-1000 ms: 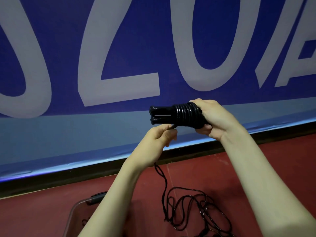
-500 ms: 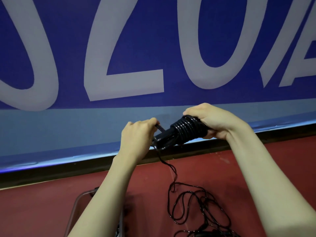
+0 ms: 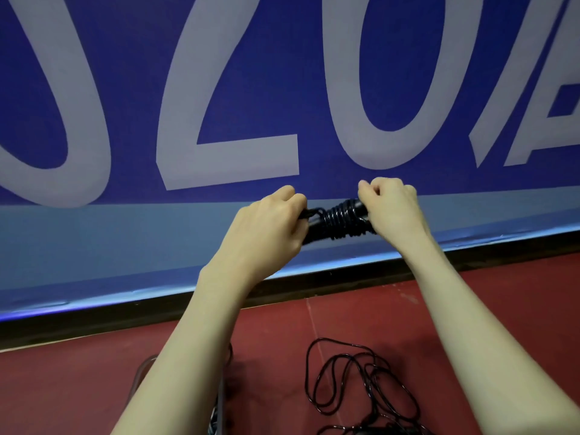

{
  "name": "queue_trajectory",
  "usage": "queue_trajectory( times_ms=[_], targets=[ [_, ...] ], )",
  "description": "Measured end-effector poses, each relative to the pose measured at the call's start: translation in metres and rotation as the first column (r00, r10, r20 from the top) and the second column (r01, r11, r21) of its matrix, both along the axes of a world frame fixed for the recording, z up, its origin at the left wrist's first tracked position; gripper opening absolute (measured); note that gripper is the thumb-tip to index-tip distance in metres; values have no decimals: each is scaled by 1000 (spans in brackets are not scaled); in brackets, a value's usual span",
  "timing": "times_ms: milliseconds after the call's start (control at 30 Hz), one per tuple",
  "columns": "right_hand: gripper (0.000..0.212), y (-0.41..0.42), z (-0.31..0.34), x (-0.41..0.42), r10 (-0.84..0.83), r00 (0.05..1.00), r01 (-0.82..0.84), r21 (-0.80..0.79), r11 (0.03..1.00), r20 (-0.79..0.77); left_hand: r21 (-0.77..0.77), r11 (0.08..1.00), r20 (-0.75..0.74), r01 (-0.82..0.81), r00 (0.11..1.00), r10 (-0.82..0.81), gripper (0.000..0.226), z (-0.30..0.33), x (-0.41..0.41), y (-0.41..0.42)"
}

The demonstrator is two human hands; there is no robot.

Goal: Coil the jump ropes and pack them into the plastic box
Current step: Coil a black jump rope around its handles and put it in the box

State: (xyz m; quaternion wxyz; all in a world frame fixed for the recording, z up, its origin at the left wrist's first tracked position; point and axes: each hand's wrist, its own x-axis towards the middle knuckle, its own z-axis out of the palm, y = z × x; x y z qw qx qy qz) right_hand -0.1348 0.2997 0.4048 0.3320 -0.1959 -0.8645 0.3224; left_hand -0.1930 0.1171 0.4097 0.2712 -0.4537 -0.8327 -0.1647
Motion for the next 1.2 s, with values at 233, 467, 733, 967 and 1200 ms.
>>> queue_trajectory(
  times_ms=[233,467,733,967,1200],
  targets=[
    [46,2,-2,-1,-134,951,100,-132,986,-277,112,988,-5,-105,994,106,30,-2,9,9],
    [46,9,1,-8,-214,899,-43,-563,825,-382,248,964,-224,96,974,-40,17,-2,9,17],
    [38,9,2,-9,-284,846,-109,-668,736,-451,606,795,251,14,945,-208,19,1,29,33],
    [40,0,6,-4,-264,837,-167,-683,711,-480,551,826,657,-121,673,-340,16,3,21,25],
    [25,-9,22,6,-95,895,-338,-800,496,-437,468,883,634,30,685,-360,33,7,18,13]
  ],
)
